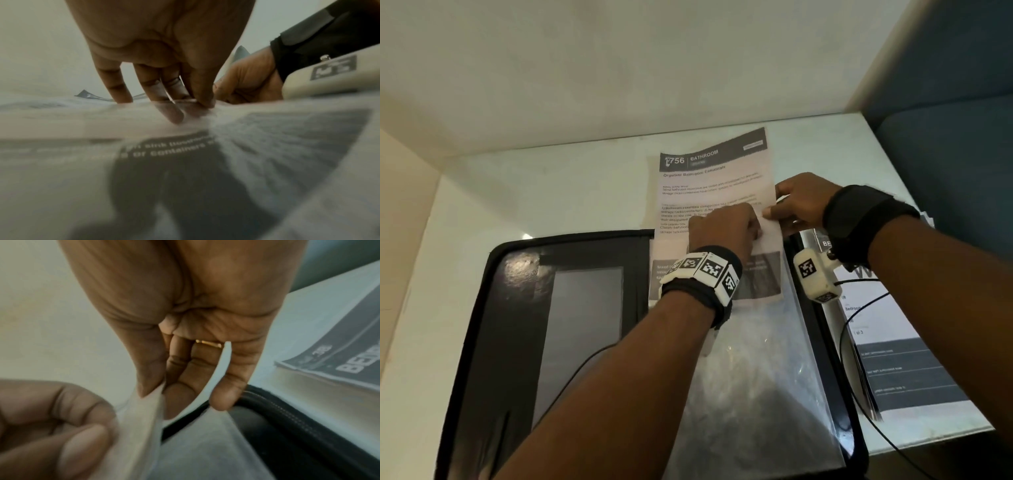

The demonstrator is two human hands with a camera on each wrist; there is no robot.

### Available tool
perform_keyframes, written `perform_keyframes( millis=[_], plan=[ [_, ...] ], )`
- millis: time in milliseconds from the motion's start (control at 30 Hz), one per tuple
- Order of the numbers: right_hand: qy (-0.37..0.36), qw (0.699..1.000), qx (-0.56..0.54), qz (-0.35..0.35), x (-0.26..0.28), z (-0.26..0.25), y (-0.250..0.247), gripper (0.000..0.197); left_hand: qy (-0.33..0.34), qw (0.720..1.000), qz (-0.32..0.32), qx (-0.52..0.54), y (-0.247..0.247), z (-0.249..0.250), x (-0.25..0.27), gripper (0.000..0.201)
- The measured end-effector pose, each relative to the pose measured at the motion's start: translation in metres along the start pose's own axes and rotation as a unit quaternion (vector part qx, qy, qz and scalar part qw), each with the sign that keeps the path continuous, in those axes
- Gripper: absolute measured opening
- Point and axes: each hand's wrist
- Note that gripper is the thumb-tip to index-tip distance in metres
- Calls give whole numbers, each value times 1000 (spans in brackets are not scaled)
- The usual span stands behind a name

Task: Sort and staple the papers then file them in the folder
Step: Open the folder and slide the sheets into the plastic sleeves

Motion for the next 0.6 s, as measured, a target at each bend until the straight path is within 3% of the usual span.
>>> perform_keyframes(
  millis=[100, 200, 300, 400, 467, 600],
  plan=[
    [8, 994, 102, -37, 2, 4, 4, 21, 1, 997, -66, -26, 0, -9, 0, 11],
    [54, 998, 28, -2, -2, 7, 13, 24, 1, 990, -120, -72, 0, -17, 0, 8],
    [65, 993, -82, 63, -9, 4, 16, 18, 9, 992, -103, -66, 0, -16, 0, 7],
    [40, 994, -42, 96, -16, 0, 18, 18, 13, 994, -85, -60, 0, -12, 2, 10],
    [29, 996, 1, 86, -16, -4, 18, 17, 18, 996, -59, -64, 0, -12, 1, 12],
    [17, 1000, 2, 0, -12, -15, 0, 14, -8, 1000, 4, -24, -7, -12, -1, 11]
  ],
)
Point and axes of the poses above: each hand's wrist, its own x-axis away from the middle knuckle, its own y-axis out of the palm, z = x × y, and after that the axes turned 8 degrees about z, right-handed
